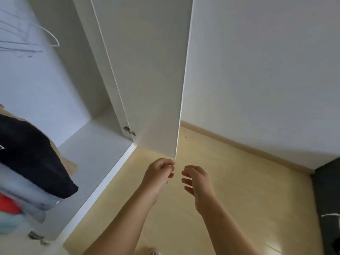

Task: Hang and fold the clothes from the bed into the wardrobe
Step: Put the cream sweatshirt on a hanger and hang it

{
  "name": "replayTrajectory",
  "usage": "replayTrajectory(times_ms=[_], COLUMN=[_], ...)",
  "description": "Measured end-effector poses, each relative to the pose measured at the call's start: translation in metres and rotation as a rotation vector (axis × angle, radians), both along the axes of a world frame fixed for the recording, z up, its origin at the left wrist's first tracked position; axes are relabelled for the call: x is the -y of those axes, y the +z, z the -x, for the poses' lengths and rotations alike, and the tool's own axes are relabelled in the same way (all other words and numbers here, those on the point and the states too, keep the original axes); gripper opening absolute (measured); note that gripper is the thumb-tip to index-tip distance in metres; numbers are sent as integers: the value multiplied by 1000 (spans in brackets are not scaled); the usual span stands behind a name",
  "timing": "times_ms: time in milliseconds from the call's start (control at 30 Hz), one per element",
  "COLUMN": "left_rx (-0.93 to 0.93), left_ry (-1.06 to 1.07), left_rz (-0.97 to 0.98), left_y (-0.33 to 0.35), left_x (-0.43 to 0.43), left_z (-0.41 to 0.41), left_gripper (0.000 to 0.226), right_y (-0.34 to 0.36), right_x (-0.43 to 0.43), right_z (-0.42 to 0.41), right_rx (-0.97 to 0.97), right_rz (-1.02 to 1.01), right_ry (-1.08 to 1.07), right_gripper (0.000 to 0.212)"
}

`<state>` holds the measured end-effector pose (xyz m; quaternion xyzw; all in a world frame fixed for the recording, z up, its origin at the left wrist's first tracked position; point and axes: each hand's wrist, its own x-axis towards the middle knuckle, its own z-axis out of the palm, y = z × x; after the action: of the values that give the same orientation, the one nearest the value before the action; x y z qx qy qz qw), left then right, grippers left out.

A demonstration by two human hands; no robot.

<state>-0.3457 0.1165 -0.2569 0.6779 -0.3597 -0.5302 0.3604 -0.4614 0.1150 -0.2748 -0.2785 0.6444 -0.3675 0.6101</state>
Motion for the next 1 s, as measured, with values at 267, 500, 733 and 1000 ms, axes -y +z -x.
replayTrajectory(times_ms=[267, 500, 733, 1000], left_rx=[-3, -20, -2, -54], left_ry=[-344, -674, -918, -1062], left_rz=[16, 5, -27, -13], left_y=[-3, -2, -13, -14], left_x=[-29, -62, -69, -19], left_z=[214, 383, 511, 671], left_gripper=[13, 20, 17, 15], right_y=[6, 2, -12, -19], right_x=[-71, -141, -171, -130], right_z=[210, 361, 463, 608], right_rx=[-2, -17, 23, 17], right_rz=[65, 47, 17, 23], right_ry=[-319, -668, -904, -1079], right_gripper=[11, 10, 12, 13])
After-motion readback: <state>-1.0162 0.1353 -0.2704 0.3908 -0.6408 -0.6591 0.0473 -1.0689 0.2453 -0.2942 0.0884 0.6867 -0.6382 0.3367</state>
